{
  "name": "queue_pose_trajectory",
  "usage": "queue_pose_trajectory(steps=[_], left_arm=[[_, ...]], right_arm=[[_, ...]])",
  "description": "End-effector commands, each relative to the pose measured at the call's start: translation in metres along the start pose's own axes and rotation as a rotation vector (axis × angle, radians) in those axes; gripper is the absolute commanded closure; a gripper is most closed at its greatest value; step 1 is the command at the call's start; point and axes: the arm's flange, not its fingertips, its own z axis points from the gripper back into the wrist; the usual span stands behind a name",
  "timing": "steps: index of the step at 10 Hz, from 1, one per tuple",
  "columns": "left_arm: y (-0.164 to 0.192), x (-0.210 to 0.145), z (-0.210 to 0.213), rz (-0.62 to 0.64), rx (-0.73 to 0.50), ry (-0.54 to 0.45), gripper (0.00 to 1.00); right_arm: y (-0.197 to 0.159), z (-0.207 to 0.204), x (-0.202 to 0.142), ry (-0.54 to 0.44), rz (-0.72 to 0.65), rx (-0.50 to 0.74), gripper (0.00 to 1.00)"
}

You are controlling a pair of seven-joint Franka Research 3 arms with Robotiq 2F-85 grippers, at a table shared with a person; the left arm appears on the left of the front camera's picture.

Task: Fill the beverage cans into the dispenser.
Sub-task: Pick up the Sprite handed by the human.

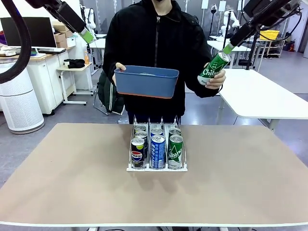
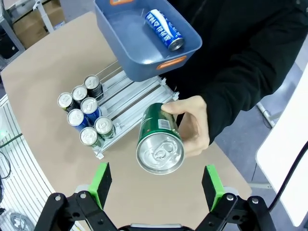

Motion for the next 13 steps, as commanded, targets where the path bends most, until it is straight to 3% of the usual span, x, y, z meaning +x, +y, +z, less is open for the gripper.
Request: queue_pose_trajectory(steps=[1, 13], left_arm=[[0.000, -0.001, 0.001, 0.006, -0.002, -0.003, 0.00], [0.000, -0.001, 0.001, 0.006, -0.002, -0.003, 0.00]], right_arm=[[-0.001, -0.007, 0.003, 0.020, -0.026, 0.034, 0.00], [-0.020, -0.053, 0.014, 0.040, 0.006, 0.134, 0.00]])
